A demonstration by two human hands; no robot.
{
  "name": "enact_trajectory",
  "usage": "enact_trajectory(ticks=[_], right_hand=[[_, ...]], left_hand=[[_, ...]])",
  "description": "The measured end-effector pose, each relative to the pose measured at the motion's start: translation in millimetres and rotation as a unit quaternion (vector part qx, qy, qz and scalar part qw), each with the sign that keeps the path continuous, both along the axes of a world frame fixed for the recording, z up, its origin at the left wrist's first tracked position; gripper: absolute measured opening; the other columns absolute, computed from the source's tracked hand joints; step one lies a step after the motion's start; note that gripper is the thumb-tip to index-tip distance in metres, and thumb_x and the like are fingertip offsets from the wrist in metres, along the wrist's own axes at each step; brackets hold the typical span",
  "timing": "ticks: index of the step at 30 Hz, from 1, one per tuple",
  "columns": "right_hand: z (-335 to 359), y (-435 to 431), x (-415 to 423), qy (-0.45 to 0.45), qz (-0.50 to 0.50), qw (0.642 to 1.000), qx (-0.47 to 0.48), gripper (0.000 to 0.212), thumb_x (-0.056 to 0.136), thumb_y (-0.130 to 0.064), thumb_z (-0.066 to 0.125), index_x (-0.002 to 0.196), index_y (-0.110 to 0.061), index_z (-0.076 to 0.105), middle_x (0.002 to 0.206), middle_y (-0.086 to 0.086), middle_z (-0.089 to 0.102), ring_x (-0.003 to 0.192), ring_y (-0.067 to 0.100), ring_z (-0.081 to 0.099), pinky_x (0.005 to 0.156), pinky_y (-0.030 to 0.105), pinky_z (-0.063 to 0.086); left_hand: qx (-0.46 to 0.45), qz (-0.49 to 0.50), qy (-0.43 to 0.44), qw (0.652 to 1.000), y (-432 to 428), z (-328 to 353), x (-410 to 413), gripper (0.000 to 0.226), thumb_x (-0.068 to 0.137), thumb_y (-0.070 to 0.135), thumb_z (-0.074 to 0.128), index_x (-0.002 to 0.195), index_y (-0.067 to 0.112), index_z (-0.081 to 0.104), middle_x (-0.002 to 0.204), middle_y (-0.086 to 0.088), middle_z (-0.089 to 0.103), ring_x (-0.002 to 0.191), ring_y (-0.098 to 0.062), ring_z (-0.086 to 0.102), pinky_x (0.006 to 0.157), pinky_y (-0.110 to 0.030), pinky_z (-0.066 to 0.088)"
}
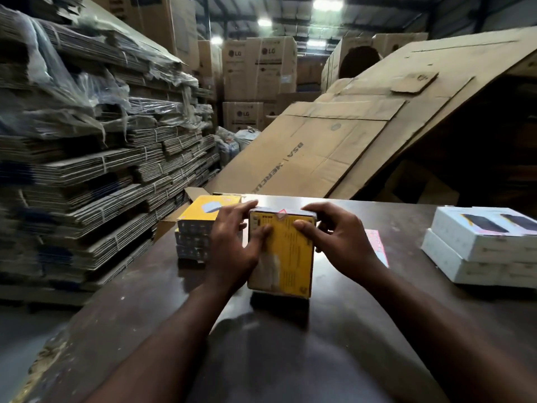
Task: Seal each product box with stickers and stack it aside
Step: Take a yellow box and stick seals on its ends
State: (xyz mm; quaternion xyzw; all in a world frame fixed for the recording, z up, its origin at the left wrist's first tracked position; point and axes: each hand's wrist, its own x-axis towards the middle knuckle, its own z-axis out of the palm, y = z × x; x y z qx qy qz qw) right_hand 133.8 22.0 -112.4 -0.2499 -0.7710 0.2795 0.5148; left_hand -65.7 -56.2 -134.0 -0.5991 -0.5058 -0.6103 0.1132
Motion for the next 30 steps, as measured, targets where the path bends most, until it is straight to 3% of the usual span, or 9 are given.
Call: enact_trajectory(ticks=[4, 8, 10, 12, 14, 16, 20, 26, 30], right_hand=[[-3, -1, 8, 0.011, 0.031, 0.998, -0.059, 0.03, 0.082, -0.04, 0.076, 0.109, -0.031, 0.068, 0.085, -0.007, 0.068, 0.065, 0.01, 0.064, 0.052, 0.028, 0.053], [-5, -1, 6, 0.018, 0.029, 0.996, -0.088, 0.037, 0.086, -0.037, 0.074, 0.118, -0.021, 0.068, 0.092, -0.004, 0.068, 0.069, 0.007, 0.066, 0.053, 0.025, 0.053], [-6, -2, 5, 0.006, 0.011, 0.998, -0.065, 0.038, 0.089, -0.04, 0.071, 0.121, -0.022, 0.068, 0.099, -0.008, 0.068, 0.074, 0.006, 0.066, 0.058, 0.026, 0.057], [-7, -3, 4, 0.0, -0.016, 0.999, -0.03, 0.033, 0.092, -0.039, 0.069, 0.121, -0.023, 0.069, 0.105, -0.01, 0.068, 0.081, 0.002, 0.064, 0.062, 0.018, 0.054], [-7, -1, 3, -0.001, -0.054, 0.999, 0.0, 0.027, 0.093, -0.035, 0.07, 0.117, -0.024, 0.072, 0.11, -0.007, 0.065, 0.093, 0.005, 0.063, 0.067, 0.014, 0.051], [-7, 3, 4, -0.004, -0.076, 0.997, 0.01, 0.021, 0.092, -0.029, 0.071, 0.113, -0.027, 0.074, 0.112, -0.007, 0.061, 0.104, 0.012, 0.06, 0.077, 0.025, 0.055], [-6, 6, 6, -0.027, -0.078, 0.997, -0.009, 0.017, 0.092, -0.024, 0.069, 0.106, -0.032, 0.075, 0.114, -0.014, 0.063, 0.116, 0.013, 0.056, 0.093, 0.046, 0.054], [8, 0, 1, -0.071, -0.032, 0.995, -0.063, 0.016, 0.093, -0.02, 0.069, 0.107, -0.022, 0.077, 0.112, -0.008, 0.07, 0.107, 0.009, 0.063, 0.094, 0.038, 0.056], [10, -5, -3, -0.04, -0.008, 0.995, -0.094, 0.014, 0.092, -0.02, 0.071, 0.104, -0.024, 0.075, 0.107, -0.009, 0.071, 0.104, 0.01, 0.065, 0.087, 0.034, 0.057]], left_hand=[[-0.098, -0.103, -0.127, 0.982, 0, -7, 19, 0.043, 0.088, 0.024, 0.077, 0.126, 0.03, 0.057, 0.115, 0.016, 0.063, 0.102, -0.005, 0.066, 0.08, -0.022, 0.058], [-0.112, -0.132, -0.191, 0.966, 0, -8, 27, 0.04, 0.092, 0.024, 0.072, 0.127, 0.033, 0.055, 0.111, 0.019, 0.065, 0.097, -0.001, 0.066, 0.077, -0.025, 0.058], [-0.114, -0.139, -0.214, 0.96, 2, -5, 33, 0.036, 0.094, 0.027, 0.068, 0.125, 0.038, 0.055, 0.111, 0.02, 0.063, 0.096, 0.003, 0.064, 0.081, -0.027, 0.057], [-0.114, -0.139, -0.236, 0.955, 7, -3, 41, 0.032, 0.095, 0.035, 0.066, 0.124, 0.042, 0.054, 0.113, 0.031, 0.058, 0.102, 0.003, 0.061, 0.089, -0.034, 0.056], [-0.12, -0.134, -0.256, 0.95, 13, -1, 47, 0.032, 0.093, 0.042, 0.064, 0.123, 0.043, 0.055, 0.12, 0.021, 0.059, 0.106, -0.005, 0.062, 0.094, -0.044, 0.055], [-0.13, -0.134, -0.26, 0.947, 20, -4, 51, 0.029, 0.091, 0.042, 0.064, 0.119, 0.047, 0.056, 0.119, 0.007, 0.064, 0.102, -0.007, 0.065, 0.094, -0.05, 0.055], [-0.183, -0.157, -0.231, 0.943, 21, -10, 51, 0.035, 0.084, 0.055, 0.063, 0.118, 0.052, 0.055, 0.116, 0.003, 0.066, 0.102, -0.019, 0.068, 0.089, -0.053, 0.058], [-0.21, -0.191, -0.231, 0.931, 15, -17, 37, 0.031, 0.085, 0.055, 0.06, 0.115, 0.053, 0.057, 0.107, 0.006, 0.067, 0.093, -0.017, 0.071, 0.085, -0.054, 0.059], [-0.203, -0.188, -0.218, 0.936, 15, -15, 31, 0.034, 0.082, 0.059, 0.06, 0.115, 0.055, 0.054, 0.11, 0.009, 0.065, 0.094, -0.012, 0.07, 0.084, -0.051, 0.061]])
